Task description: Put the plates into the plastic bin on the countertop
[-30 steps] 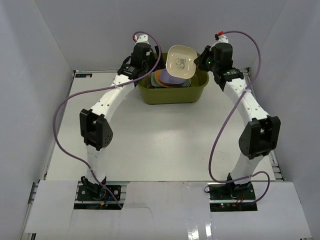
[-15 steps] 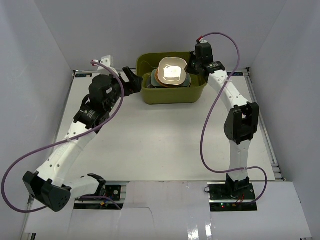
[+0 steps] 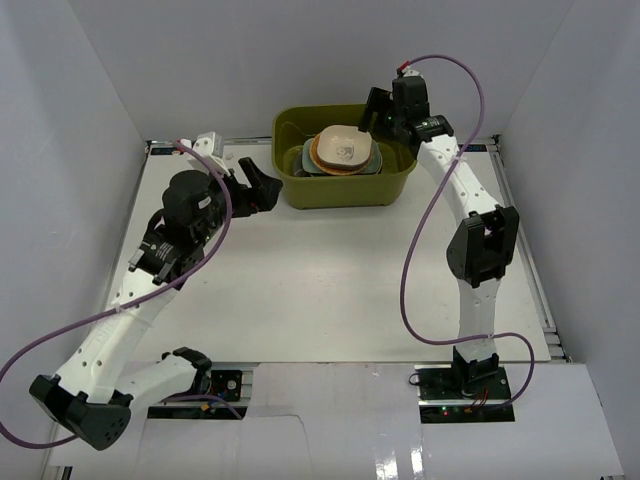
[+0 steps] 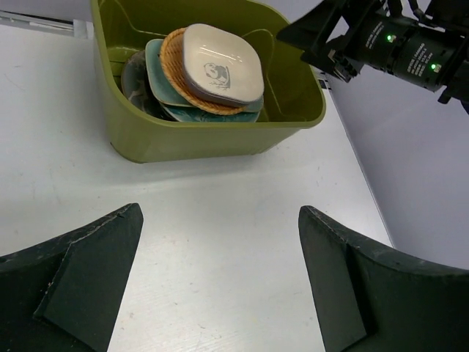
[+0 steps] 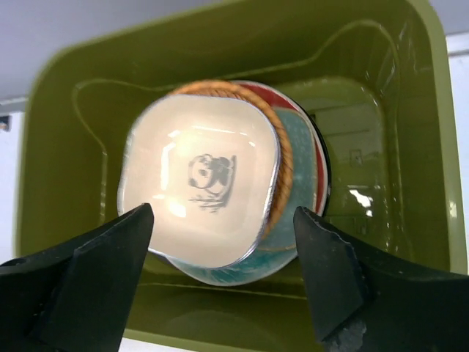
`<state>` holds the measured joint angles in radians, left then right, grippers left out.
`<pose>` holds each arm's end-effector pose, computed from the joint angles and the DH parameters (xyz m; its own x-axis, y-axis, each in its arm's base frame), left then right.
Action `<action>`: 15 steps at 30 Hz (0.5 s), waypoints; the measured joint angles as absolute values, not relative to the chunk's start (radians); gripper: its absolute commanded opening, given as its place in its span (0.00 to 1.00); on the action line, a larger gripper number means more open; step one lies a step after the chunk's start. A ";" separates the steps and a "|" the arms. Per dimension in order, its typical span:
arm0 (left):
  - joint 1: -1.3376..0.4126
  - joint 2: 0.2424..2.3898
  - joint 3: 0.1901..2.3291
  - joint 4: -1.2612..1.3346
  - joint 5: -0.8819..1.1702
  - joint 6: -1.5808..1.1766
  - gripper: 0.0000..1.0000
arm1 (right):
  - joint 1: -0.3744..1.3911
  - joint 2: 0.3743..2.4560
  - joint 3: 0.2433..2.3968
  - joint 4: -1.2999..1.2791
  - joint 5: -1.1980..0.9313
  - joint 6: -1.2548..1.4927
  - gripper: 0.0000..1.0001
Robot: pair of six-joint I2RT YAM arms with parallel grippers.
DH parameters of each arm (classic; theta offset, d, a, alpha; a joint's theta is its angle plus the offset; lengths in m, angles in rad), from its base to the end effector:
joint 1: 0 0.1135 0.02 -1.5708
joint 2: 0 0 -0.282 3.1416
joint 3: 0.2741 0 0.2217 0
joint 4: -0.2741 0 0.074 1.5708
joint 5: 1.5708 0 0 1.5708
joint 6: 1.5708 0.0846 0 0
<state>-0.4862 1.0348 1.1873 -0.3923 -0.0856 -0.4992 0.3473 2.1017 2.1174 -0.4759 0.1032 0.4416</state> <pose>0.2081 -0.1018 0.4101 -0.3721 -0.3428 -0.8626 0.2438 0.8606 -0.4472 0.4890 0.1677 0.3498 -0.4851 0.2765 -0.8296 -0.0491 0.9386 0.3416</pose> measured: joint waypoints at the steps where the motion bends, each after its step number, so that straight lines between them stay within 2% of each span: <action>1: -0.486 1.025 1.187 -0.395 -0.079 -0.501 0.98 | 0.347 2.102 2.133 -0.474 0.101 0.439 0.85; 4: -0.486 1.005 1.187 -0.405 -0.061 -0.510 0.98 | 0.347 2.074 2.133 -0.451 0.084 0.440 0.90; 5: -0.486 1.000 1.188 -0.409 -0.056 -0.514 0.98 | 0.347 2.050 2.104 -0.432 0.072 0.440 0.96; 6: -0.486 0.995 1.188 -0.414 -0.046 -0.520 0.98 | 0.347 2.017 2.066 -0.416 0.059 0.440 0.98; 8: -0.486 0.989 1.188 -0.419 -0.025 -0.525 0.98 | 0.347 1.948 2.006 -0.402 0.028 0.440 0.90; 11: -0.486 0.981 1.194 -0.430 0.022 -0.537 0.98 | 0.347 1.809 1.904 -0.369 -0.029 0.434 0.90; 15: -0.486 0.942 1.198 -0.458 0.090 -0.550 0.98 | 0.350 1.475 1.598 -0.276 -0.100 0.406 0.90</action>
<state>-0.4862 0.9417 1.1976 -0.4576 0.0902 -0.5495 0.3496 1.4754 1.5978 -0.2764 -0.1001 0.4061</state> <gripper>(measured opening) 0.979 0.900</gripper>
